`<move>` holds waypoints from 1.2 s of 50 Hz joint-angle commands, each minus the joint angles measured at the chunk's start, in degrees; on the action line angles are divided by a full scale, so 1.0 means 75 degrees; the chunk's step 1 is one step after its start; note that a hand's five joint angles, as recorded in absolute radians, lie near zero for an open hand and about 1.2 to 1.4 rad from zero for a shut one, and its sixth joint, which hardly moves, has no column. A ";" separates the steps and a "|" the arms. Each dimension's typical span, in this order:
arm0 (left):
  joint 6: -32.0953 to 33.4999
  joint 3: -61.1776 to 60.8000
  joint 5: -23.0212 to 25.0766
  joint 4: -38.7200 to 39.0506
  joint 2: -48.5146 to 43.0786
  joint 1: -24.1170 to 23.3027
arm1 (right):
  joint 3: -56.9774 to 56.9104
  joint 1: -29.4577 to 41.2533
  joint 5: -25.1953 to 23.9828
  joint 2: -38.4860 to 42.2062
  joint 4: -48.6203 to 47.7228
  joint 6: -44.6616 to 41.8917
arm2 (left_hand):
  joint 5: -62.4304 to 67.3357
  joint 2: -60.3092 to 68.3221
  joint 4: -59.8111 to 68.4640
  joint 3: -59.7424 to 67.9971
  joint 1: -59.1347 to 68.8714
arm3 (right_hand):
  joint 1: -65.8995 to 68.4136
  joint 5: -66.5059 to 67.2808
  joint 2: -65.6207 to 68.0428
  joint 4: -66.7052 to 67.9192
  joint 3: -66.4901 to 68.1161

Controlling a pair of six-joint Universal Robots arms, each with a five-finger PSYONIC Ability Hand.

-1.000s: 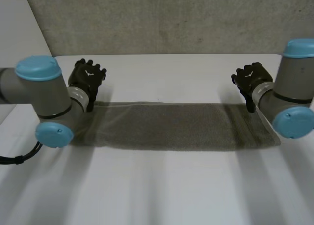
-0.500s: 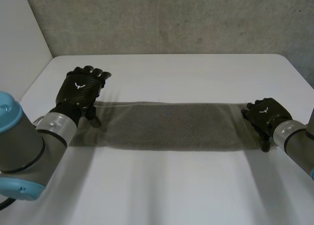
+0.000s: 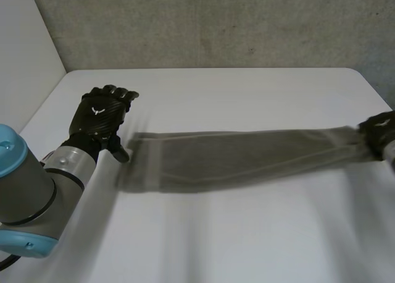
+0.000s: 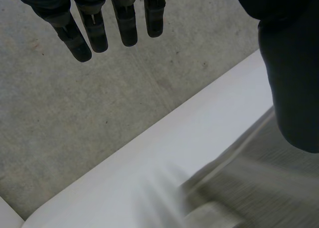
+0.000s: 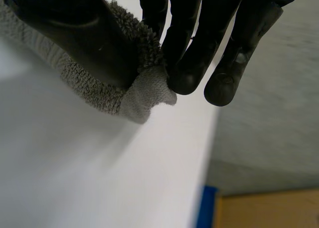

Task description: Fold the towel.

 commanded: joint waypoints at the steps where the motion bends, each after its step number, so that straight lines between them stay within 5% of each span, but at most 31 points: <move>1: -0.0024 -0.0032 -0.0011 0.0000 0.0133 0.0011 | -0.0541 -0.0459 0.0173 -0.0385 -0.0001 -0.0856 | -0.1575 -0.0494 -0.0535 -0.0411 -0.0598 | 0.0673 0.0486 0.0707 0.0450 0.0499; 11: -0.0035 -0.0021 -0.0094 0.0011 0.0203 0.0023 | -0.1444 0.2437 0.0325 -0.0491 -0.0165 -0.0657 | -0.1598 -0.0516 -0.0557 -0.0433 -0.0620 | 0.0673 0.0486 0.0707 0.0450 0.0499; 18: -0.0035 -0.0021 -0.0105 0.0011 0.0250 0.0105 | -0.2462 0.5338 0.0186 0.0643 -0.0750 -0.0646 | -0.1598 -0.0517 -0.0557 -0.0434 -0.0620 | 0.0673 0.0486 0.0707 0.0450 0.0499; 24: -0.0035 -0.0032 -0.0094 0.0011 0.0238 0.0117 | -0.2721 0.6525 -0.0469 0.1581 -0.0727 -0.0739 | -0.1620 -0.0539 -0.0580 -0.0456 -0.0643 | 0.0673 0.0486 0.0707 0.0450 0.0499; 27: -0.0035 -0.0032 -0.0094 0.0011 0.0238 0.0117 | -0.2733 0.6632 -0.0577 0.1771 -0.0692 -0.0774 | -0.1620 -0.0539 -0.0580 -0.0456 -0.0643 | 0.0673 0.0486 0.0707 0.0450 0.0499; 28: -0.0024 -0.0044 -0.0094 0.0011 0.0238 0.0117 | -0.2733 0.6644 -0.0623 0.1899 -0.0646 -0.0774 | -0.1620 -0.0539 -0.0580 -0.0456 -0.0643 | -0.0940 -0.1127 -0.0906 -0.1163 -0.1114; 29: -0.0035 -0.0044 -0.0094 0.0011 0.0238 0.0117 | -0.2722 0.6667 -0.0612 0.1981 -0.0587 -0.0751 | -0.1620 -0.0539 -0.0580 -0.0456 -0.0643 | -0.4509 -0.4696 -0.4474 -0.4731 -0.4683; 30: -0.0035 -0.0044 -0.0094 0.0011 0.0238 0.0117 | -0.2722 0.6667 -0.0612 0.1982 -0.0587 -0.0751 | -0.1620 -0.0539 -0.0580 -0.0456 -0.0643 | -0.4544 -0.4731 -0.4510 -0.4767 -0.4718; 32: -0.0024 -0.0091 -0.0070 0.0011 0.0227 0.0117 | -0.2710 0.6644 -0.0566 0.2017 -0.0470 -0.0716 | -0.1642 -0.0561 -0.0602 -0.0478 -0.0665 | -0.8660 -0.8847 -0.8626 -0.8883 -0.8834; 38: -0.0012 -0.0126 -0.0047 0.0011 0.0227 0.0117 | -0.2511 0.6550 -0.0378 0.1830 -0.0329 -0.0517 | -0.1642 -0.0561 -0.0602 -0.0478 -0.0665 | -0.8660 -0.8847 -0.8626 -0.8883 -0.8834; 48: -0.0012 -0.0138 -0.0035 0.0011 0.0227 0.0105 | -0.0721 0.5473 -0.0167 -0.0114 -0.0048 0.1474 | -0.1642 -0.0561 -0.0602 -0.0478 -0.0665 | -0.8660 -0.8847 -0.8626 -0.8883 -0.8834; 60: 0.0000 -0.0161 -0.0047 0.0011 0.0192 0.0011 | 0.1227 0.4113 -0.0295 -0.0491 -0.0211 0.1230 | -0.1642 -0.0561 -0.0602 -0.0478 -0.0665 | -0.7509 -0.7696 -0.7475 -0.7732 -0.7683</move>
